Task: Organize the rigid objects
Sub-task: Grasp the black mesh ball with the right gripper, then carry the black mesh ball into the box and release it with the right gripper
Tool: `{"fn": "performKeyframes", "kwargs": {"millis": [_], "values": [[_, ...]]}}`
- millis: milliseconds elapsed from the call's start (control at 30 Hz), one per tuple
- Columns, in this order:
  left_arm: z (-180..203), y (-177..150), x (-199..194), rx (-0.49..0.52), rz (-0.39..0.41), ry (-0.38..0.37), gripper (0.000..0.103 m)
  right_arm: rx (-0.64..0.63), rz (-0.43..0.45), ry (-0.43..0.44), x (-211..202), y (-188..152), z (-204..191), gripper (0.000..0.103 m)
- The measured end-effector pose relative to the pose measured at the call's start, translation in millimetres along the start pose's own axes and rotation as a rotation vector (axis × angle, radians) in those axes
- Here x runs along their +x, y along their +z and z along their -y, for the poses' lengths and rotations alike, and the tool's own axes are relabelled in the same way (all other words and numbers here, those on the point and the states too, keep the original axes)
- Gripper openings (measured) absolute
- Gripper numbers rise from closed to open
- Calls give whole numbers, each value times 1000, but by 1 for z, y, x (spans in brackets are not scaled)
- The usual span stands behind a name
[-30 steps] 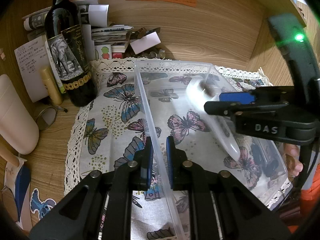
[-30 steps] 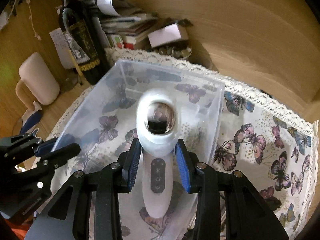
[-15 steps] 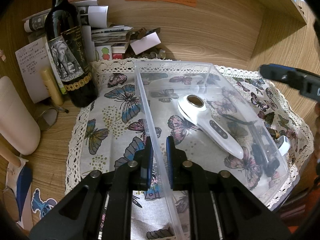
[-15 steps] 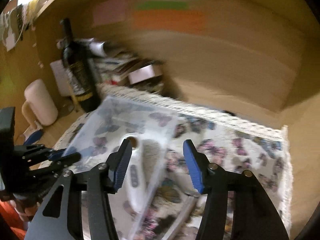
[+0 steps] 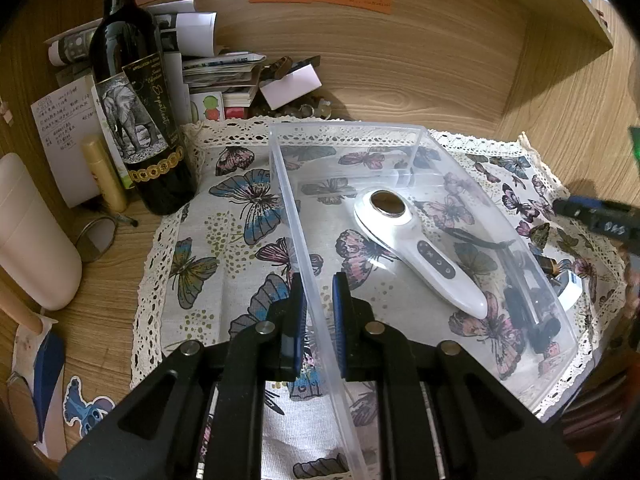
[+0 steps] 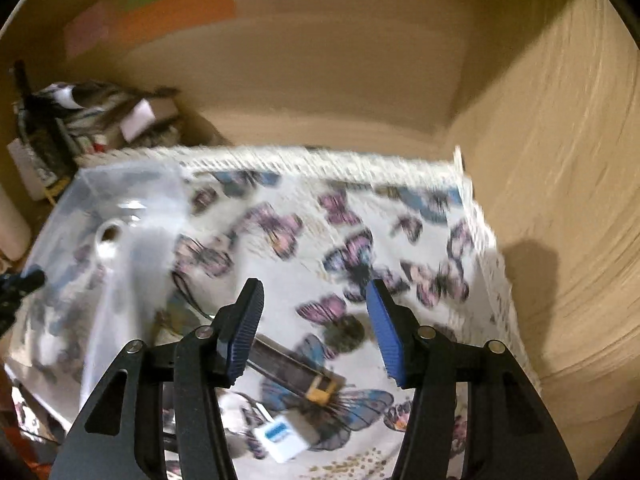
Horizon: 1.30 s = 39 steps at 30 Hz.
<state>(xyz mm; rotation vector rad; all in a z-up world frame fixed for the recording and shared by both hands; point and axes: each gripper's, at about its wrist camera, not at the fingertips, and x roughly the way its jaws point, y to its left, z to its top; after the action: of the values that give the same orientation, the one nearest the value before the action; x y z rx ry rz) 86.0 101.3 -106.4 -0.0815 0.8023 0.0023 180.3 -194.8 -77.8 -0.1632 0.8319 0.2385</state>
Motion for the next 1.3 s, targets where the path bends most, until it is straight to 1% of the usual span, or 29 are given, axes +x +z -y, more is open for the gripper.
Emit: {"fn": "performKeyframes", "kwargs": {"millis": [167,267,300,333,367,400,433,500,600,700,833,900,1133,1300], "values": [[0,0,0,1,-1,3,13,48,-95,4,38,-12,17,50],[0,0,0,1,-1,2,13,62,-125,17,56,-17,22,50],[0,0,0,1,-1,2,13,68,-139,18,61,-18,24,48],[0,0,0,1,-1,2,13,73,-146,22,65,-20,25,39],[0,0,0,1,-1,2,13,75,-148,20,67,-20,27,35],[0,0,0,1,-1,2,13,72,-144,17,66,-20,26,31],[0,0,0,2,-1,2,13,73,-142,22,65,-19,27,31],[0,0,0,2,-1,2,13,73,-120,40,58,-18,25,31],[0,0,0,3,-1,2,13,48,-86,23,48,-14,20,31],[0,0,0,3,-1,2,13,33,-49,41,36,-6,12,31],[0,0,0,3,-1,2,13,-10,28,51,8,4,-3,31],[0,0,0,2,-1,2,13,-25,56,59,3,12,-12,31],[0,1,0,0,-2,3,13,-103,165,130,-26,31,-51,31],[0,1,1,1,-2,3,13,-154,194,193,-34,34,-79,31]]}}
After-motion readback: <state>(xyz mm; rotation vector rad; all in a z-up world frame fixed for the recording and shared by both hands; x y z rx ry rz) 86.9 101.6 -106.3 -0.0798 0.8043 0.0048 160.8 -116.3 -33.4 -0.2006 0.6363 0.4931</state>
